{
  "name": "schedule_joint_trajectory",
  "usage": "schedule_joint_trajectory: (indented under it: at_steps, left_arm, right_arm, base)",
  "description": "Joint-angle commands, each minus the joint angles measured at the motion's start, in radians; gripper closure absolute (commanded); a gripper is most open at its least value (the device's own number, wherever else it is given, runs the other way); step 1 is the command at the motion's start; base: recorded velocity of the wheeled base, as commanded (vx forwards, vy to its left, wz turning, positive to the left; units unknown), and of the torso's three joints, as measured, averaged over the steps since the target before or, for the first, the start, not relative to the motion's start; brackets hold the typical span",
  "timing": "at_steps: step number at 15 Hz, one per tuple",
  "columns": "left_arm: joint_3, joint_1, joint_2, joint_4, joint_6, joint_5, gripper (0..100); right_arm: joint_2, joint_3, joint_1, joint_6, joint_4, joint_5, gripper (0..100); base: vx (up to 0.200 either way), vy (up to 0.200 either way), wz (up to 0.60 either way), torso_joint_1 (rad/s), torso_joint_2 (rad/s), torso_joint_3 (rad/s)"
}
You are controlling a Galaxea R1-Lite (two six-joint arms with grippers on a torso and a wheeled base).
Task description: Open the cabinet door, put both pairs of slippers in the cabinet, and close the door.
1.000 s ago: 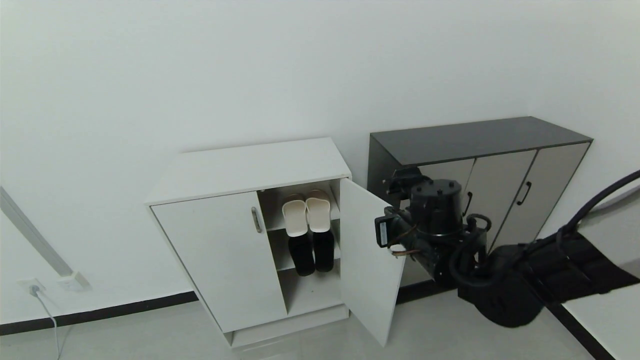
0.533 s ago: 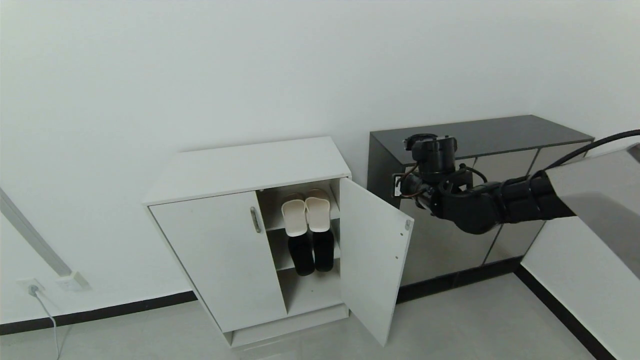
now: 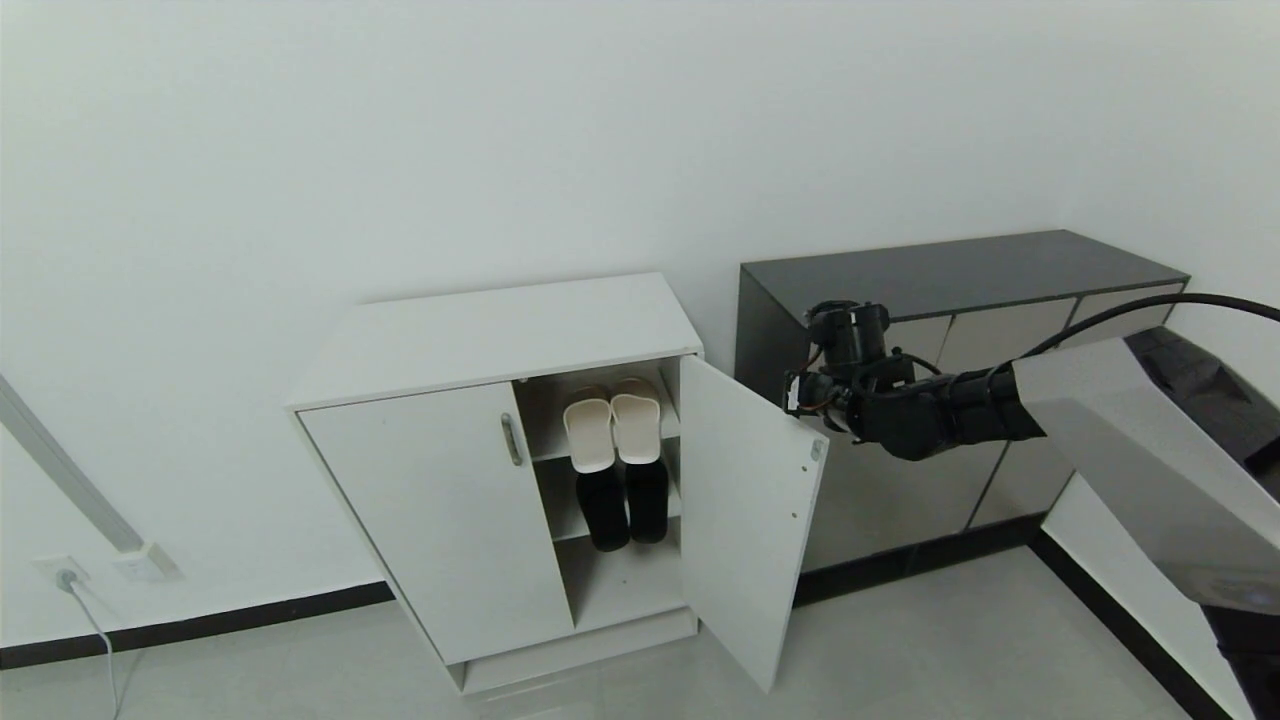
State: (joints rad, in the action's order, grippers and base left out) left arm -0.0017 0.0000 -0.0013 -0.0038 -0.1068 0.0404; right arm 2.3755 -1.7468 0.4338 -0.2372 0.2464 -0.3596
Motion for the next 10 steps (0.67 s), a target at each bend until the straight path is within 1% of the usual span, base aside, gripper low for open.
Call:
schedule_joint_trajectory:
  at_steps: [1,6,8,10]
  left_arm:
    - [0.0,0.0,0.001,-0.001,-0.001,0.001,100]
    - [0.0,0.0,0.001,-0.001,-0.001,-0.001,100]
    - [0.0,0.0,0.001,-0.001,-0.001,-0.001,100]
    - [0.0,0.0,0.001,-0.001,-0.001,-0.001,100]
  right_arm:
    - [0.021,0.003,-0.001,-0.001,0.001,-0.001,100]
    - [0.028,0.018,0.003,-0.019,-0.024,-0.001,100]
    - [0.014,0.058,0.011,-0.025,-0.021,-0.001,100]
    - [-0.041,0.147,0.042,-0.062,-0.015,0.004,100]
  base:
    - [0.0,0.0,0.0,0.0,0.0,0.0]
    - [0.0,0.0,0.0,0.0,0.0,0.0]
    - [0.0,0.0,0.0,0.0,0.0,0.0]
    - [0.0,0.0,0.0,0.0,0.0,0.0]
